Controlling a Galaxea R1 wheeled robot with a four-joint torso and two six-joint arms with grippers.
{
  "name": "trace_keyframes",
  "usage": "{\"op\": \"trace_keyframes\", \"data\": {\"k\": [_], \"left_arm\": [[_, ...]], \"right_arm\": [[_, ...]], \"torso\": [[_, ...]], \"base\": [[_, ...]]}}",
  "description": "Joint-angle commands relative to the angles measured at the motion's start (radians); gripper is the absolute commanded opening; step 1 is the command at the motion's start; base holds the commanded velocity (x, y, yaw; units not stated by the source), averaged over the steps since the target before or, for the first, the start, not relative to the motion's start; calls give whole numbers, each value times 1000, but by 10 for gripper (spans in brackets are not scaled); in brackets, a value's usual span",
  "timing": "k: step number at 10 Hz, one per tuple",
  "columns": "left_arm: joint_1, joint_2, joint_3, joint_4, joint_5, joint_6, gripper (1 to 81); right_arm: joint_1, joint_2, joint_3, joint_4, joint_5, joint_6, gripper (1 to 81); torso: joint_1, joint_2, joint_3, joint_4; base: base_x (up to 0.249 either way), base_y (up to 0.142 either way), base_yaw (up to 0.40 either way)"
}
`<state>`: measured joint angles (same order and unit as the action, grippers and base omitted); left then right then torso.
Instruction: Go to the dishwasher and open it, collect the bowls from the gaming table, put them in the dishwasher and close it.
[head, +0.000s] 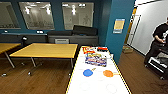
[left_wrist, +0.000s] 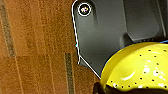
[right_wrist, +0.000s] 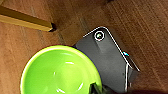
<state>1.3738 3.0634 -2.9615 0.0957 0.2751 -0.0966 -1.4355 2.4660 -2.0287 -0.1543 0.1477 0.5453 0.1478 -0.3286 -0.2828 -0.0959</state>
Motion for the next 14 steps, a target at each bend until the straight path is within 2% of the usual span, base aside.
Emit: {"op": "trace_keyframes", "data": {"k": [1,3,4,11,14], "left_arm": [[-51,12,5,-2,21,11,10],[-54,42,5,-1,-13,12,10],[-63,54,5,18,-14,11,10],[-88,83,7,19,-36,11,10],[-88,85,12,19,-45,11,10]], "right_arm": [[45,-36,4,-16,-46,-5,10],[42,-25,-7,-18,-60,-8,10],[40,-17,-17,-18,-62,-10,10],[28,26,-86,-59,-66,-8,10],[19,81,-186,-68,-66,-11,10]], "torso": [[0,0,0,0],[0,0,0,0],[0,0,0,0],[0,0,0,0],[0,0,0,0]], "base": [[0,0,0],[0,0,0],[0,0,0],[0,0,0],[0,0,0]]}}
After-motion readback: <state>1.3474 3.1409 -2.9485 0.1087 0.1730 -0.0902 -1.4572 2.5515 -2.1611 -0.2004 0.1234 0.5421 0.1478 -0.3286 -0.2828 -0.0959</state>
